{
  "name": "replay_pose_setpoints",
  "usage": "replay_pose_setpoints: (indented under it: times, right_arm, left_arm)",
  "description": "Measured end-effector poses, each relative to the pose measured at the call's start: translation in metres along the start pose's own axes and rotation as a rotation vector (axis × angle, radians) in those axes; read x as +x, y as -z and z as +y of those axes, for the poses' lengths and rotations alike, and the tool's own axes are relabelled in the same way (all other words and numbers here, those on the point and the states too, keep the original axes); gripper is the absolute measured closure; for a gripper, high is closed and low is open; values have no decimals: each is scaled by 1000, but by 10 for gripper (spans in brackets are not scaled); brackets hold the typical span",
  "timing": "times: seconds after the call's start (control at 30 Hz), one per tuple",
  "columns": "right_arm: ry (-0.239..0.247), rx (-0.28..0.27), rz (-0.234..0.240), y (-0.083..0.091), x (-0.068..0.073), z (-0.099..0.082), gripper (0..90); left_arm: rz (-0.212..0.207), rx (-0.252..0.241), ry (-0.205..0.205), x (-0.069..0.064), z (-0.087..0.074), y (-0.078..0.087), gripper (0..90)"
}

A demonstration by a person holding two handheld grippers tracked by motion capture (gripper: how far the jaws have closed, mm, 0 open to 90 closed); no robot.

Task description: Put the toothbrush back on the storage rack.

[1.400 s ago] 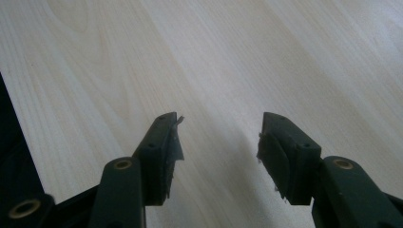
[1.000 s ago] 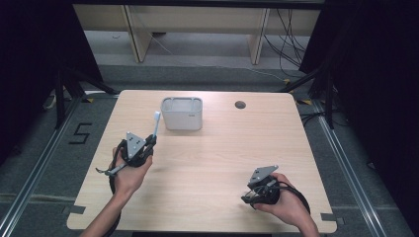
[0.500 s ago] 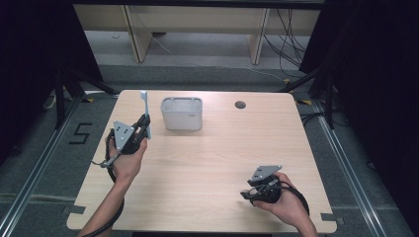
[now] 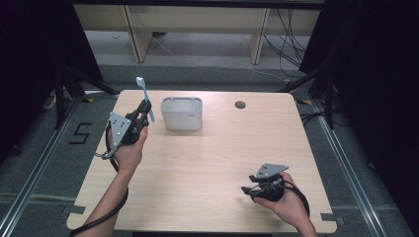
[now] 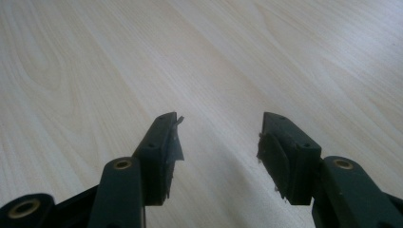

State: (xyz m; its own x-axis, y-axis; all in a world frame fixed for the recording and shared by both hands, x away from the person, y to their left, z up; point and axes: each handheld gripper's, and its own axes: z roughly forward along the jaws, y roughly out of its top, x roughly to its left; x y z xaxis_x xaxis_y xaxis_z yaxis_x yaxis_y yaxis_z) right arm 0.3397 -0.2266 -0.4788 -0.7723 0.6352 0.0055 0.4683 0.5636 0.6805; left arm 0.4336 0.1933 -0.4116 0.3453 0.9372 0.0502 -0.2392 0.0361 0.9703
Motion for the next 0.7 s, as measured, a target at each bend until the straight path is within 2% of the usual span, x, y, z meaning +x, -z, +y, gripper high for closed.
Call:
replay_pose_setpoints:
  times: [0.07, 0.17, 0.2, 0.43, 0.63, 0.7]
  right_arm:
    - [8, -15, -6, 0, -1, -1, 481]
    - [-16, 10, 4, 2, -1, -1, 481]
    - [12, -1, 0, 1, -3, -1, 481]
    - [-14, -16, -1, 1, -3, -2, 482]
    - [-7, -26, -3, 0, -3, -3, 483]
    - [-9, -7, -3, 2, -5, -3, 483]
  left_arm:
    - [-1, -8, -8, -1, 1, -3, 830]
    - [-3, -13, -14, -1, 3, -8, 831]
    - [-2, -15, -12, -1, 3, -8, 831]
    - [-10, -21, 4, 2, 4, -18, 831]
    - [-16, -24, 7, 2, 5, -28, 831]
    - [-20, -25, 7, 1, 6, -31, 832]
